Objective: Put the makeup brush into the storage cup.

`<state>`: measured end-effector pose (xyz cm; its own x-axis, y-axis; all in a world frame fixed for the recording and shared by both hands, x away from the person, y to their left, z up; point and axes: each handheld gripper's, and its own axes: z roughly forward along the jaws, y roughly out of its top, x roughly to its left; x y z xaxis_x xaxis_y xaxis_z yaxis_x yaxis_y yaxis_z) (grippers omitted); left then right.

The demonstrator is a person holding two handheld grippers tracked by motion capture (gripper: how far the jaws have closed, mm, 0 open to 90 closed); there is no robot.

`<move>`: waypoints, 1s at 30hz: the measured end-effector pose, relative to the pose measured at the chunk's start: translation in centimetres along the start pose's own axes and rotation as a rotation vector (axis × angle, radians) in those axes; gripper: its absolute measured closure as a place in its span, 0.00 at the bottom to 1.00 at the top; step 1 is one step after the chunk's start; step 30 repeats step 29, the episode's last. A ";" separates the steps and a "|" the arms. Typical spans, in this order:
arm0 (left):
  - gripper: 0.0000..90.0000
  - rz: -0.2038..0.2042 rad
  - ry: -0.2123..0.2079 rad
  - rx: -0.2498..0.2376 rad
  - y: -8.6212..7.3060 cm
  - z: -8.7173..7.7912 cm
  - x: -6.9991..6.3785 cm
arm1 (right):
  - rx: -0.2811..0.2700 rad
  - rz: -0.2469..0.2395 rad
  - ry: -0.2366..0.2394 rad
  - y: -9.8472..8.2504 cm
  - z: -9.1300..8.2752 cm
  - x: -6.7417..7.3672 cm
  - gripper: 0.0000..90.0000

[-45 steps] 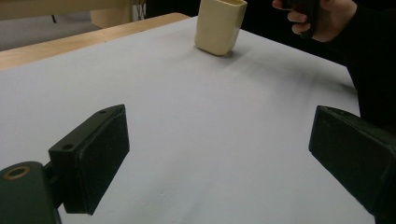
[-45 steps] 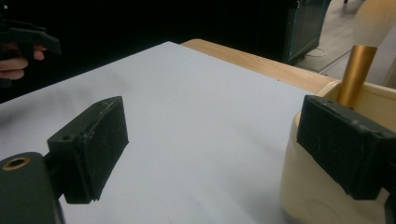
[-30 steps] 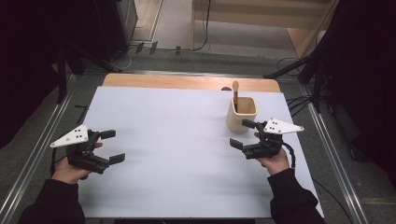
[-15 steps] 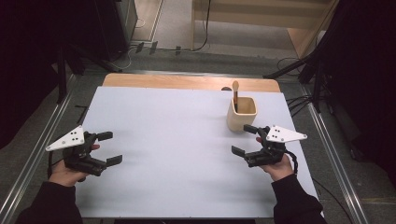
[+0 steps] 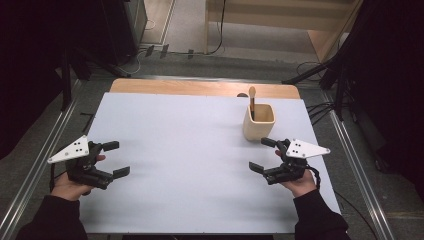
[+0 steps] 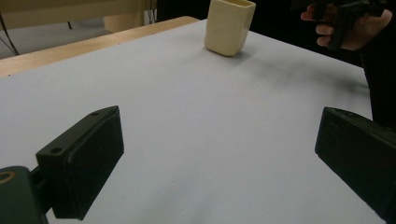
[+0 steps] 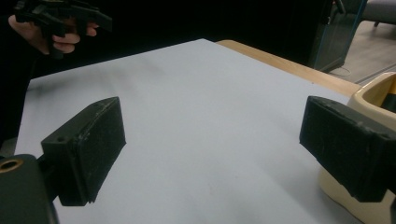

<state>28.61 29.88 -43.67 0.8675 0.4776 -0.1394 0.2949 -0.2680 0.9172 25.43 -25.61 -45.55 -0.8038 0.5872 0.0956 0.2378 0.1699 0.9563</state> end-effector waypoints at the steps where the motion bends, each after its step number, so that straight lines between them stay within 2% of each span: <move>1: 0.02 0.002 0.002 0.002 0.0 0.0 0.0 | 0.005 -0.002 0.003 0.0 0.1 0.0 0.09; 30: 0.02 -0.008 -0.004 -0.005 0.0 -0.1 0.2 | 0.013 -0.002 0.013 -0.1 0.3 0.0 0.09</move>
